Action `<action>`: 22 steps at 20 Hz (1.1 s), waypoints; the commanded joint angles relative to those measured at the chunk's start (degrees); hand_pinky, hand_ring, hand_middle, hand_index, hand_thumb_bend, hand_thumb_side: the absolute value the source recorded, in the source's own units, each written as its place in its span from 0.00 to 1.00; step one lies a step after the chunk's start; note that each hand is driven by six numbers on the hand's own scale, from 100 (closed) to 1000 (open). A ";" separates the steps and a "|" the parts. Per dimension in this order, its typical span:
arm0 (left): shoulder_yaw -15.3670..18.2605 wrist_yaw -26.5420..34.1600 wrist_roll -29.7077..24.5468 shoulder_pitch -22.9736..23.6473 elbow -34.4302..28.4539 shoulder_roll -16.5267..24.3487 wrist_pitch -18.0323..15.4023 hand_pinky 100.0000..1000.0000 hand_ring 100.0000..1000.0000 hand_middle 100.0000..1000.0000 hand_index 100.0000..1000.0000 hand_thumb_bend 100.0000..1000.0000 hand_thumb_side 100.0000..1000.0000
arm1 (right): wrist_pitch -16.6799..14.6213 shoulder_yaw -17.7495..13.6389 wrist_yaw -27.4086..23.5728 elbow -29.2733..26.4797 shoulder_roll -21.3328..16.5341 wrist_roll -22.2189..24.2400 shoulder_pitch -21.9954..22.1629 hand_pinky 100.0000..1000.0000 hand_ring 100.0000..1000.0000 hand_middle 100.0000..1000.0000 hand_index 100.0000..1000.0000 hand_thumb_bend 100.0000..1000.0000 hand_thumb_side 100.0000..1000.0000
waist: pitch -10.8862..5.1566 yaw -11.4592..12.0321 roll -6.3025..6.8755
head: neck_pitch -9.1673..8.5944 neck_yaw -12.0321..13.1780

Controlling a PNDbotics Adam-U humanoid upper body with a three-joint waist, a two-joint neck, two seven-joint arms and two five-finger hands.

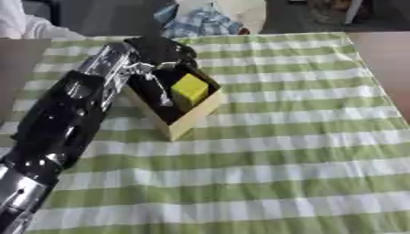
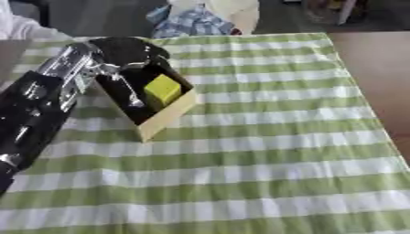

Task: Pick up objects on the table and place them in the box.

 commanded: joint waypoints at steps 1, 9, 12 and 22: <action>0.92 1.47 -0.09 -0.91 -1.07 0.50 -0.63 0.80 0.87 0.81 0.88 0.34 0.24 | 0.07 -0.54 -0.35 -0.88 -1.01 -0.24 -0.35 0.56 0.55 0.56 0.74 0.00 0.73 | -1.33 0.11 -0.28 | 0.05 -0.19; -0.23 15.40 -3.97 0.05 -13.27 3.30 0.85 0.71 0.79 0.73 0.83 0.14 0.13 | 0.15 -0.44 -0.11 -0.88 -1.26 -0.36 -0.28 0.57 0.55 0.56 0.74 0.00 0.73 | -2.31 0.53 -0.44 | 0.44 -0.39; -0.31 22.11 -6.37 0.91 -20.97 5.60 3.60 0.69 0.78 0.72 0.81 0.08 0.09 | 0.16 -0.42 0.07 -0.88 -1.43 -0.44 -0.23 0.57 0.55 0.57 0.74 0.00 0.72 | -2.84 0.75 -0.39 | 0.62 -0.55; 1.70 48.11 -6.27 9.30 -51.43 14.49 17.32 0.55 0.66 0.64 0.77 0.00 0.26 | 0.05 -0.51 0.73 -0.88 -1.88 -0.97 -0.26 0.57 0.56 0.57 0.74 0.00 0.72 | -3.58 1.09 -0.12 | 1.08 -1.21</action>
